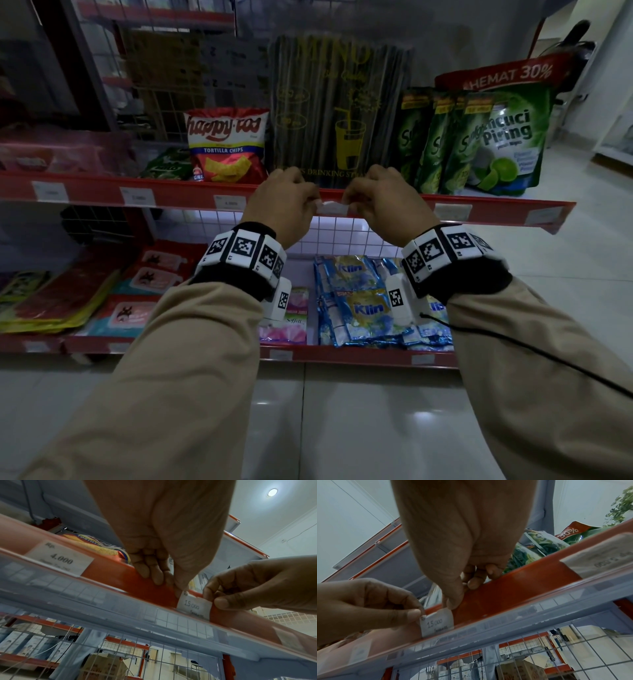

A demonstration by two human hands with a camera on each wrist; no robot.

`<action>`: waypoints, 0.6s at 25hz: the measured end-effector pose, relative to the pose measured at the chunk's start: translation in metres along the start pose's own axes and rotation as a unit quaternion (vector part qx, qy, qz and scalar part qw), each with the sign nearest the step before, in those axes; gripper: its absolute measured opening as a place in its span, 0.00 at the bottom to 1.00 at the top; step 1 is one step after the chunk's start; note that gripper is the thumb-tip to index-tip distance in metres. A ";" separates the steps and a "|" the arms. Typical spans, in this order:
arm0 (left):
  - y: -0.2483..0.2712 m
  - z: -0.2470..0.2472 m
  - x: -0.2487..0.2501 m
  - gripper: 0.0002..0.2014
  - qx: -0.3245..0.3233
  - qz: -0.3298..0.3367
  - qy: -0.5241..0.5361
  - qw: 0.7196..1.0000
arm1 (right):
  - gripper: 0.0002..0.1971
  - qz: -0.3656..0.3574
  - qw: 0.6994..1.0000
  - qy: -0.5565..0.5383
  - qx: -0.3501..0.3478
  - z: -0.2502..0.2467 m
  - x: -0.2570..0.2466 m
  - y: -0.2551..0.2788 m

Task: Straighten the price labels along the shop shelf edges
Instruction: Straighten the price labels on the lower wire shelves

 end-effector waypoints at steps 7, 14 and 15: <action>0.005 -0.005 0.000 0.07 0.052 0.000 0.048 0.998 | 0.07 0.014 0.998 -0.044 0.045 0.001 0.003 0.003; 0.004 -0.004 0.006 0.08 0.106 0.023 -0.057 0.993 | 0.11 0.017 0.994 0.042 0.097 -0.009 0.021 0.020; 0.003 -0.004 0.008 0.09 0.110 0.022 -0.066 0.991 | 0.12 0.018 0.993 0.061 0.101 -0.011 0.026 0.024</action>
Point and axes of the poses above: each hand's wrist, its own y-axis away from the middle knuckle, its own z-axis out of the palm, x = y × z, the point moved 2 cm from there along -y, towards the middle knuckle, and after that the axes turned 8 degrees about x, right-handed, at the moved point
